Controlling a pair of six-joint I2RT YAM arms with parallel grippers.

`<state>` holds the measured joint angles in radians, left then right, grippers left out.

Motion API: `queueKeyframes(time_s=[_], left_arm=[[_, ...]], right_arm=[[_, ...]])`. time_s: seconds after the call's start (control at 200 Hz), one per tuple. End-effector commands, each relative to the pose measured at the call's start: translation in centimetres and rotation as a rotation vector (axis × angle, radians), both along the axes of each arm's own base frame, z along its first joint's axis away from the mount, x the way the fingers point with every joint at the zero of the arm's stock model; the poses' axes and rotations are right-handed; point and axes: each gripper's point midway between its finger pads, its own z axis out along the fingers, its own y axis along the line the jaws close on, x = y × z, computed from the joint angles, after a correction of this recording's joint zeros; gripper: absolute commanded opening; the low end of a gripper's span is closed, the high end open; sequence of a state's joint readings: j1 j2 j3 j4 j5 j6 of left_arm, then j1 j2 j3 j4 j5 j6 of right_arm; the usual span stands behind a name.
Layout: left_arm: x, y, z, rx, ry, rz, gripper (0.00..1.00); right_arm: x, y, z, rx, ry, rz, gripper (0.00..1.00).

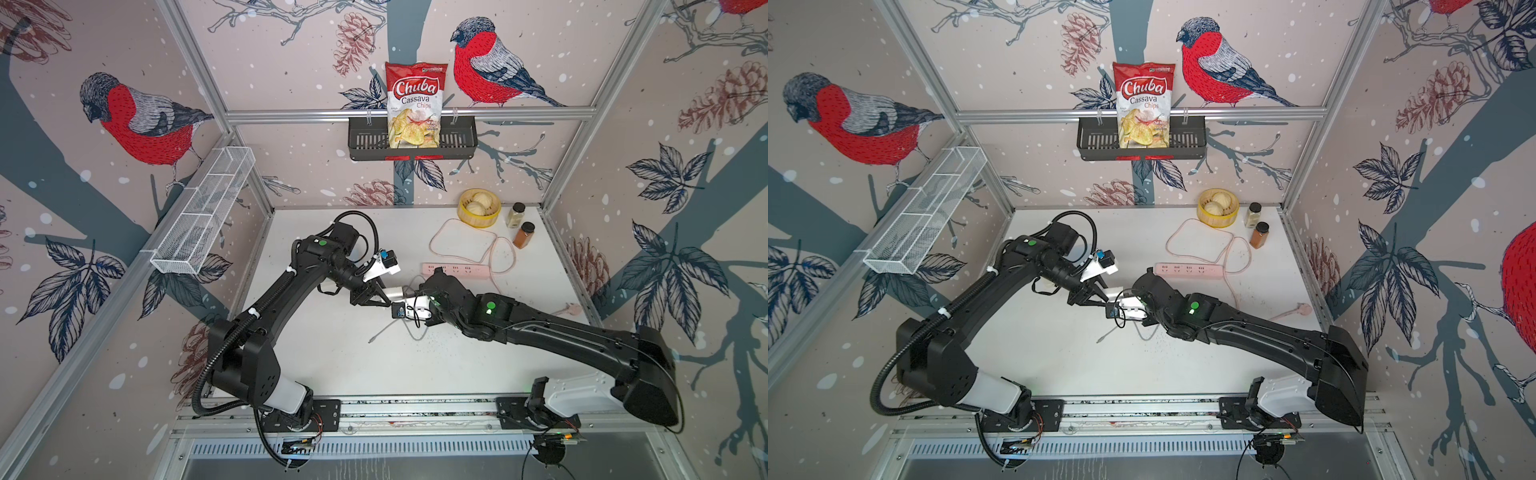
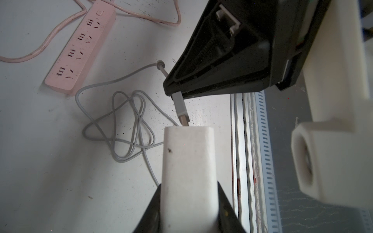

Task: Charge the electronic scale
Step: Insert the charging cable into the plug.

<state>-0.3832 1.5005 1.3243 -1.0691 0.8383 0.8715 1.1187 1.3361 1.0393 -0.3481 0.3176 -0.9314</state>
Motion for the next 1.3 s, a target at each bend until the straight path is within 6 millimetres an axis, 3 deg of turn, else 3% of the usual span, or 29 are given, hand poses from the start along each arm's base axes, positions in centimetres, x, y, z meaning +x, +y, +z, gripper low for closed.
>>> queueKeyframes(time_s=[0.0, 0.425, 0.755, 1.016, 1.291], left_arm=[[-0.3, -1.1, 1.6, -0.100, 0.009, -0.032, 0.00], [0.1, -1.4, 1.9, -0.098, 0.050, -0.018, 0.00], [0.5, -1.3, 1.3, -0.067, 0.082, 0.022, 0.00], [1.8, -2.0, 2.7, -0.146, 0.066, 0.109, 0.00], [1.2, -2.2, 2.5, -0.168, 0.119, 0.100, 0.00]], right_arm=[[-0.8, 1.1, 0.3, 0.035, 0.024, 0.048, 0.00], [-1.0, 1.0, -0.3, -0.015, 0.008, 0.054, 0.00], [-0.4, 2.7, 1.3, 0.031, 0.035, 0.025, 0.00], [-1.1, 3.7, 2.8, 0.139, 0.124, 0.004, 0.00], [-0.7, 3.8, 3.4, 0.190, 0.106, -0.034, 0.00]])
